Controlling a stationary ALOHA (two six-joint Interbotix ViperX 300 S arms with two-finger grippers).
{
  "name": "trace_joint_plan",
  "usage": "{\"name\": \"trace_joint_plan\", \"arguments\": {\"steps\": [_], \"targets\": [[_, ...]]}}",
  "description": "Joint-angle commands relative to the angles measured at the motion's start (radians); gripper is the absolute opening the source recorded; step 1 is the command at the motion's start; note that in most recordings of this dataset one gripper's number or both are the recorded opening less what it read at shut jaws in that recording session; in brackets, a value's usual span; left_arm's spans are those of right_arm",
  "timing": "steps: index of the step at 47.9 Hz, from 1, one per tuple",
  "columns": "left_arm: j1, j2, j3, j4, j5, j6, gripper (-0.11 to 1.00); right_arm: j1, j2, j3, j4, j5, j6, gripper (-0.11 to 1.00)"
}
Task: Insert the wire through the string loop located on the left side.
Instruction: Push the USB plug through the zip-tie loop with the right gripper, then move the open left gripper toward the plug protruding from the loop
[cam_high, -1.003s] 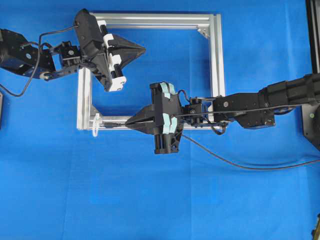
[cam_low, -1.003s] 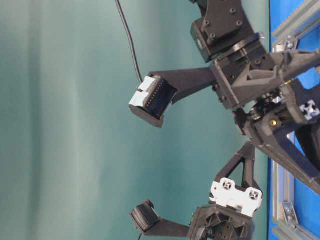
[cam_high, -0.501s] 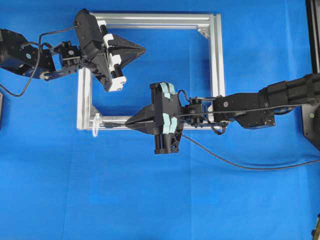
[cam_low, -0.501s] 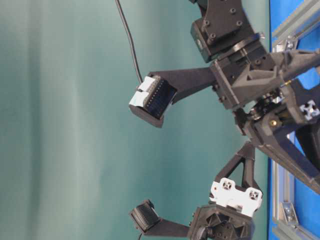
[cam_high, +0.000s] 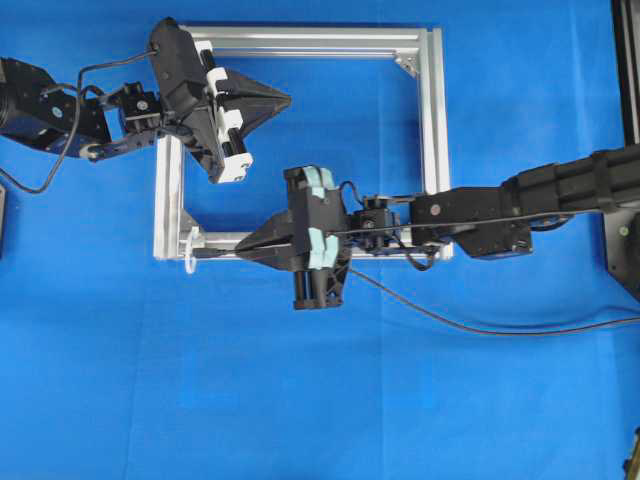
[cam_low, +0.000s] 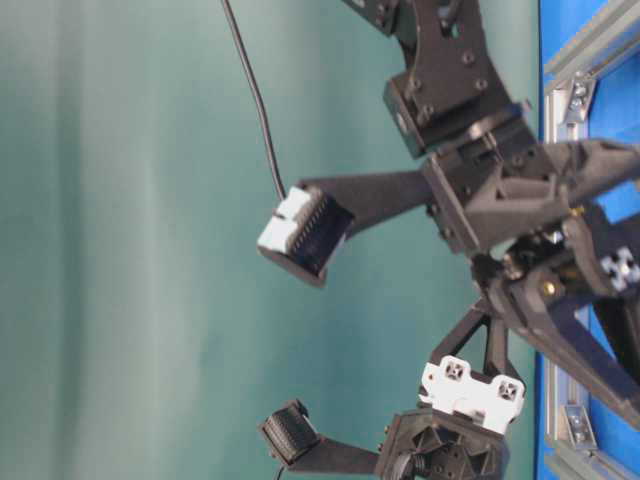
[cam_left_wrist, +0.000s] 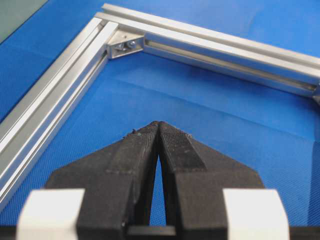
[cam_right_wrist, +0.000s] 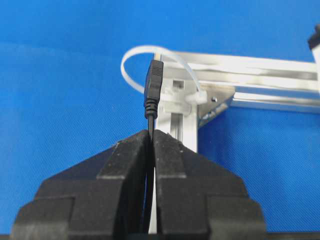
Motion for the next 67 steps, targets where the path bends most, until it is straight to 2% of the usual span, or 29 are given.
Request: {"name": "trace_joint_plan", "arguments": {"steps": [1, 22, 56, 67], "targets": [[-0.003, -0.029, -0.008, 0.005, -0.008, 0.0, 0.0, -0.003, -0.008, -0.041, 0.003, 0.005, 0.0, -0.1], [-0.002, -0.029, -0.008, 0.005, -0.006, 0.0, 0.0, -0.003, 0.067, -0.152, 0.003, 0.032, 0.0, -0.1], [-0.002, -0.029, -0.008, 0.005, -0.006, 0.0, 0.0, -0.003, 0.074, -0.156, 0.003, 0.029, 0.0, -0.1], [-0.002, -0.058, 0.034, 0.005, -0.011, 0.003, 0.0, -0.003, 0.074, -0.155, 0.003, 0.032, 0.0, -0.1]]}}
